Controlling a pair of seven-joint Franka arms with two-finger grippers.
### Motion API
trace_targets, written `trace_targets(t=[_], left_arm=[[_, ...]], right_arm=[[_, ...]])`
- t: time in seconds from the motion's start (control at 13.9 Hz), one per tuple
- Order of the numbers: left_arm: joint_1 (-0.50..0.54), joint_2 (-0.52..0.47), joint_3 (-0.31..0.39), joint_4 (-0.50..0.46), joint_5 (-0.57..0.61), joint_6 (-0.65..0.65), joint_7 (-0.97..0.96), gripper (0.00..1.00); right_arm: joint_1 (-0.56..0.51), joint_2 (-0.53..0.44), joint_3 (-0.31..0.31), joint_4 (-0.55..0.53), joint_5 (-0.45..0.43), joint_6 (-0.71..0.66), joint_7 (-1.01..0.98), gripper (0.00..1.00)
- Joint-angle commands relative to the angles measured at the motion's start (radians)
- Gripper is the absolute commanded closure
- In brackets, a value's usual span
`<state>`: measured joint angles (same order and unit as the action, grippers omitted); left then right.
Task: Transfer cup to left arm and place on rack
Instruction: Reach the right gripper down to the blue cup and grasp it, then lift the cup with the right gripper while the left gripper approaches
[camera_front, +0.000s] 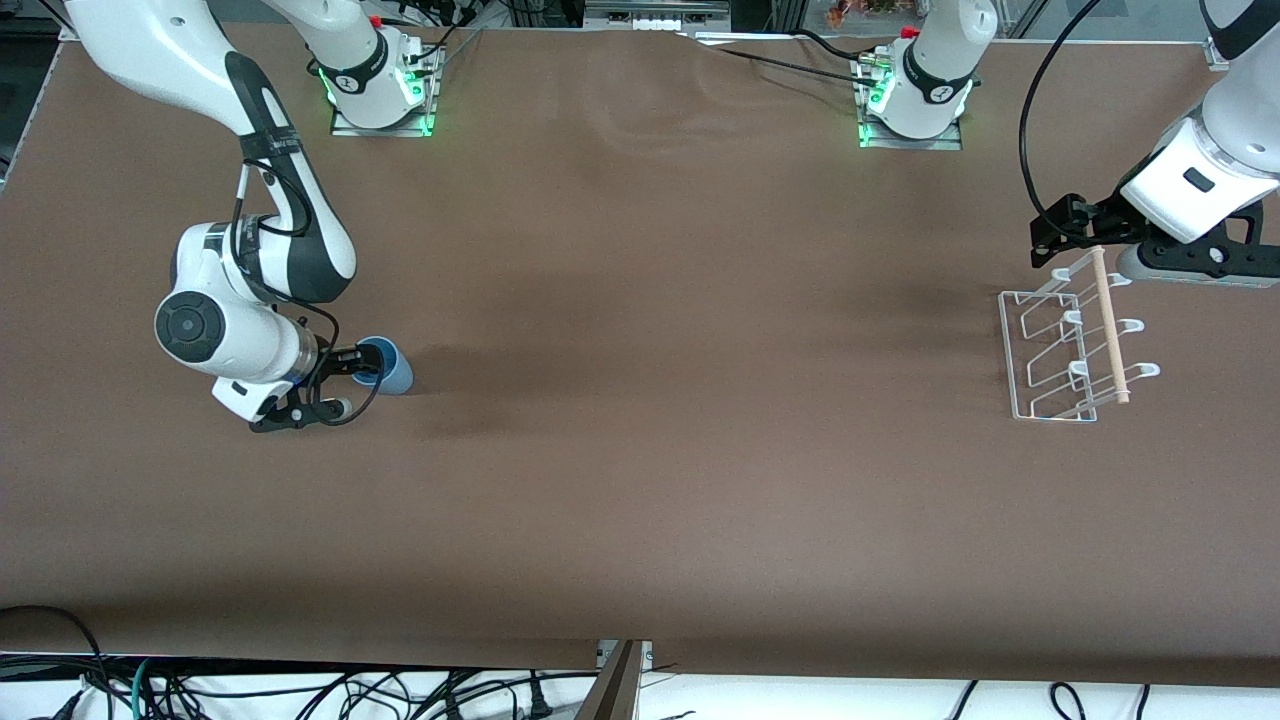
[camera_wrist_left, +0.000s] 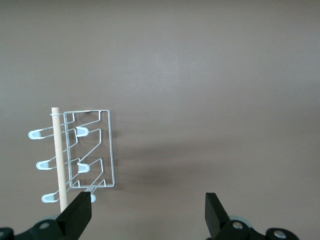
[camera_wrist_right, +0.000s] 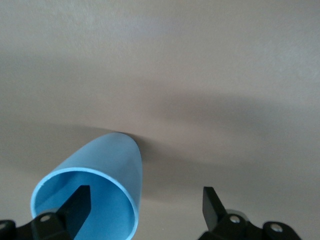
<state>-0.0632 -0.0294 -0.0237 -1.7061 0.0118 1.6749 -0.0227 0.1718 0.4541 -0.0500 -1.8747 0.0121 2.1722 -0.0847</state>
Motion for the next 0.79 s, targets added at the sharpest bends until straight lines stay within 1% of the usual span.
trace_targets(t=[0.0, 0.07, 0.14, 0.22, 0.29, 0.36, 0.72], left_arm=[[0.0, -0.003, -0.002, 0.009, 0.0, -0.014, -0.006, 0.0], [0.0, -0.003, -0.002, 0.009, 0.0, -0.014, -0.005, 0.0], [0.0, -0.003, -0.002, 0.009, 0.0, -0.014, -0.005, 0.0], [0.0, -0.003, -0.002, 0.009, 0.0, -0.014, -0.005, 0.0], [0.0, -0.003, -0.002, 0.009, 0.0, -0.014, -0.005, 0.0], [0.0, -0.003, -0.002, 0.009, 0.002, -0.014, -0.005, 0.0], [0.0, -0.003, -0.004, 0.009, -0.001, -0.014, -0.006, 0.0]], right_arm=[[0.002, 0.001, 0.002, -0.018, 0.016, 0.015, -0.023, 0.1], [0.002, 0.009, 0.002, -0.018, 0.016, 0.014, -0.021, 0.22], [0.003, 0.015, 0.002, -0.015, 0.017, 0.015, -0.012, 0.42], [0.011, 0.015, 0.004, -0.014, 0.019, 0.014, -0.004, 0.66], [0.017, 0.015, 0.002, -0.011, 0.019, 0.011, 0.009, 0.94], [0.015, 0.017, 0.002, -0.011, 0.019, 0.014, 0.019, 1.0], [0.034, 0.031, 0.002, 0.012, 0.02, 0.008, 0.02, 1.0]])
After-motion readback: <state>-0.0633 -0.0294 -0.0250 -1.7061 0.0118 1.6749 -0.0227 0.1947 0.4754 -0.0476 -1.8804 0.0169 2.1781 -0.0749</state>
